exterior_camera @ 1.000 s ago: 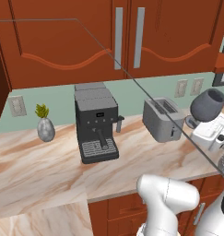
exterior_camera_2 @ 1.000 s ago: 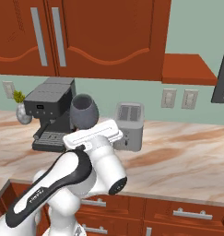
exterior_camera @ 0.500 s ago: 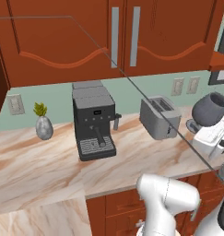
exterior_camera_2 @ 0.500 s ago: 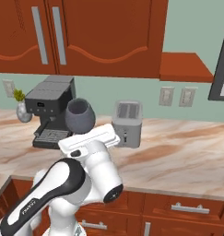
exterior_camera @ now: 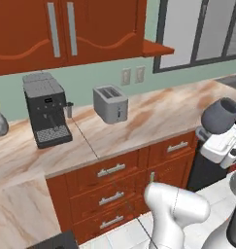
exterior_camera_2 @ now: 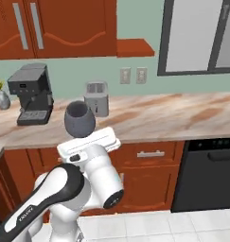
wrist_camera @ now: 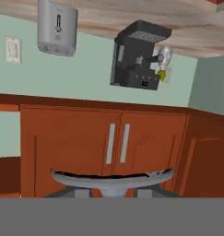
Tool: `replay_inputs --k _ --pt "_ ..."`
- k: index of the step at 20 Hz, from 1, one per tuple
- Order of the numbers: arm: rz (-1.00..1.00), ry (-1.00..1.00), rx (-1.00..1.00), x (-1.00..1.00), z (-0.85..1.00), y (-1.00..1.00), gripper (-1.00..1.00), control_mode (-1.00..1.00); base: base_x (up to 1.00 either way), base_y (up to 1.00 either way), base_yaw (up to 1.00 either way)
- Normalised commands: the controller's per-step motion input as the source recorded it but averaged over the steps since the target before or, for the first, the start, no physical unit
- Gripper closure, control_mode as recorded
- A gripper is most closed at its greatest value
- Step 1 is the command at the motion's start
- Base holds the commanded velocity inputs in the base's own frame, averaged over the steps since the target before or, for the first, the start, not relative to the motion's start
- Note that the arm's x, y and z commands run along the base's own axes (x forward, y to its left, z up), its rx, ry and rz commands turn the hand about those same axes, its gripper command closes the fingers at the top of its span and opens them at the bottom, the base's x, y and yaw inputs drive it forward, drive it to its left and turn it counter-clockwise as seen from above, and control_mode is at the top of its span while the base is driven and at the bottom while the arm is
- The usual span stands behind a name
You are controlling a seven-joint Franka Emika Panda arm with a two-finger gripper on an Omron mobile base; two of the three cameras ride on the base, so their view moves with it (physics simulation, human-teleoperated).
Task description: Retrieve the wine glasses from the counter and place one next to each plate.
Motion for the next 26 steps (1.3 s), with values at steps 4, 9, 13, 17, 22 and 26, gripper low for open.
replay_inputs --k 4,9,13,17,22,26 --pt "0.00 0.00 0.00 0.00 0.00 0.00 1.00 1.00 -0.20 -0.56 -0.73" --pt "0.00 0.00 0.00 0.00 0.00 0.00 1.00 1.00 0.00 -0.24 -0.92" --pt "0.00 0.00 0.00 0.00 0.00 0.00 1.00 1.00 0.41 -0.09 -0.74" --pt "0.00 0.00 0.00 0.00 0.00 0.00 1.00 1.00 1.00 -0.93 -0.22" --pt "0.00 0.00 0.00 0.00 0.00 0.00 1.00 1.00 1.00 -1.00 -0.12" --pt "0.00 0.00 0.00 0.00 0.00 0.00 1.00 1.00 1.00 -1.00 -0.13"
